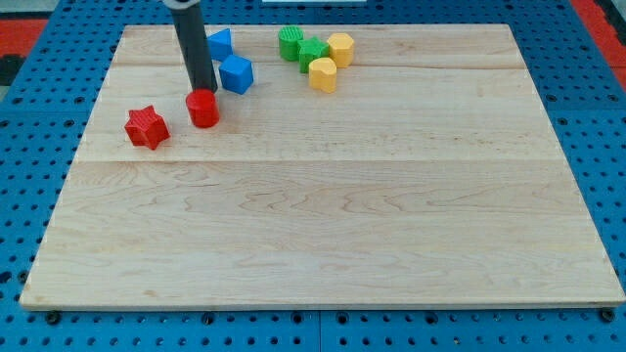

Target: Slide the red circle closer to red star

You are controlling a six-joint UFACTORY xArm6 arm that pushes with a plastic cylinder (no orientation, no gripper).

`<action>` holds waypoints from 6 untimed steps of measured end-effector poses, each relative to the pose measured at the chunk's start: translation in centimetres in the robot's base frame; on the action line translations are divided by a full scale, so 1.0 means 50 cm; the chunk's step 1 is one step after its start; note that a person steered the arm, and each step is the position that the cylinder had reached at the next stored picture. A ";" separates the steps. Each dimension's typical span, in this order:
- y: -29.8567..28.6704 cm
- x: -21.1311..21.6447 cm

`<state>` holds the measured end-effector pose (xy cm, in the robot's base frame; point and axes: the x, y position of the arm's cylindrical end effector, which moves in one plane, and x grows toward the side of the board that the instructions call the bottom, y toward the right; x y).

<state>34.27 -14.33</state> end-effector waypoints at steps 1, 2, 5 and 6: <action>0.028 0.046; 0.175 0.029; -0.016 0.117; -0.016 0.117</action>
